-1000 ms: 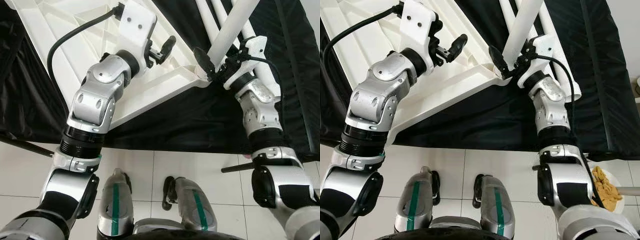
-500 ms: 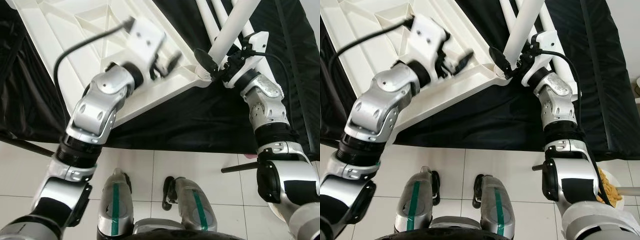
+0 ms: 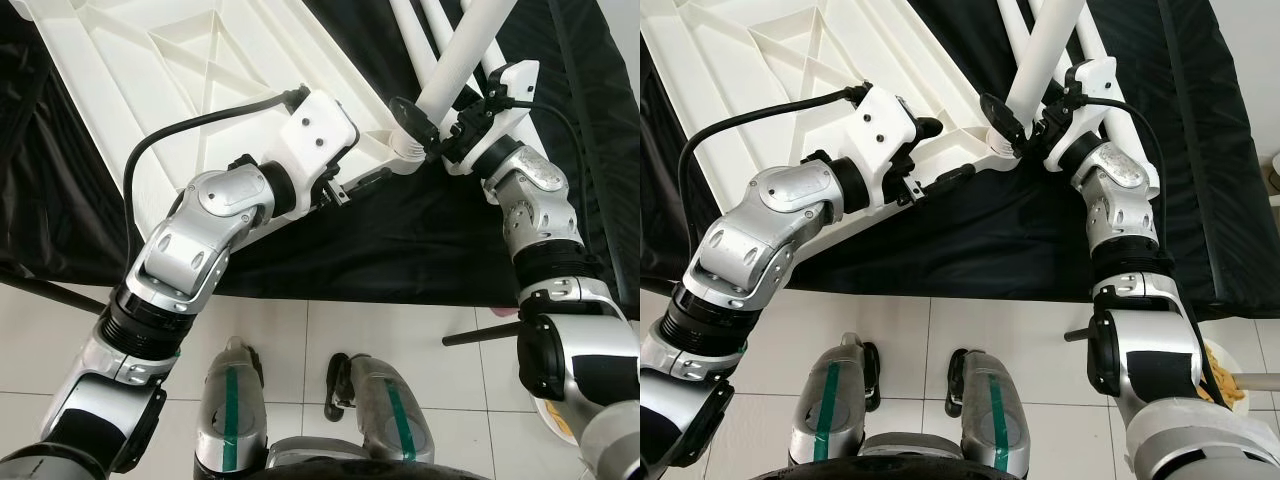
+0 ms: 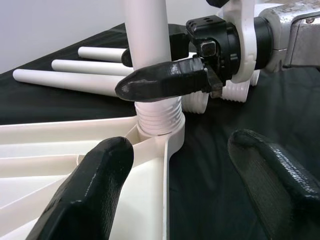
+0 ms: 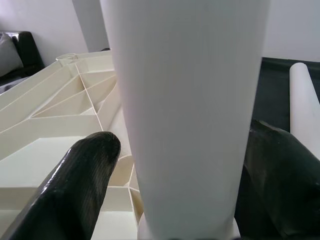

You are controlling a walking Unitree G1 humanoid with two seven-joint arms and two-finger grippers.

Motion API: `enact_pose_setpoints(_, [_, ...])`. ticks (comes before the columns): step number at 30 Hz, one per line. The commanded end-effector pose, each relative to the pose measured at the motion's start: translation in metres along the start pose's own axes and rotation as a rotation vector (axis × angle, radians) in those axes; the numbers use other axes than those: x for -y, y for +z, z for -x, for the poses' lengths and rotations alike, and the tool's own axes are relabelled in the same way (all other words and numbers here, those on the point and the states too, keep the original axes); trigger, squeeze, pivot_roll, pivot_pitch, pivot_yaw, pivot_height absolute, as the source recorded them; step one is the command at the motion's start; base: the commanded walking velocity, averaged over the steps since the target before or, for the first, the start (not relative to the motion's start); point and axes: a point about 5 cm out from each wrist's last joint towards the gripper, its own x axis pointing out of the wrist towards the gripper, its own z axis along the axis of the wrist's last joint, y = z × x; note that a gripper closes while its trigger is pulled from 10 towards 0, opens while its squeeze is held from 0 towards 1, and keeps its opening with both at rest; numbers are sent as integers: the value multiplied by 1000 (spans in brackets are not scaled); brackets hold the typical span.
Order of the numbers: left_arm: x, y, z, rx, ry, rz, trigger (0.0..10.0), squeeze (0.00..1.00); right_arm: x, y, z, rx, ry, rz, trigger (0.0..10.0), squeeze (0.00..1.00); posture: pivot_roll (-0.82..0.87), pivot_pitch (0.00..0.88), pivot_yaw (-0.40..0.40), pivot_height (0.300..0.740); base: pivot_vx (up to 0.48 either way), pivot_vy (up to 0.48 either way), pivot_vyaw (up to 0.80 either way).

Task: Building children table

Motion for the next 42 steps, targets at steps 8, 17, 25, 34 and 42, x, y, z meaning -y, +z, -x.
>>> enact_pose_setpoints(8, [5, 0, 2, 2, -32, -11, 10000, 0, 11, 3, 5, -28, 6, 21, 9725, 0, 86, 69, -40, 740, 0, 0, 0])
enact_pose_setpoints(17, [6, 0, 3, 1, -29, -12, 10000, 0, 14, 6, 5, -28, 5, 29, 2863, 0, 85, 76, -41, 740, 0, 0, 0])
enact_pose_setpoints(25, [5, 1, 3, 1, -25, -15, 10000, 0, 14, 5, 5, -37, 26, 20, 0, 0, 86, 81, -41, 740, 0, 0, 0])
enact_pose_setpoints(34, [4, 3, 4, 7, -15, -16, 10000, 0, 10, 1, 5, -41, 32, 14, 10000, 0, 85, 89, -46, 740, 0, 0, 0])
enact_pose_setpoints(42, [3, 4, 4, 13, -3, -13, 10000, 0, 2, -1, 6, -2, -9, 8, 10000, 0, 81, 95, -50, 740, 0, 0, 0])
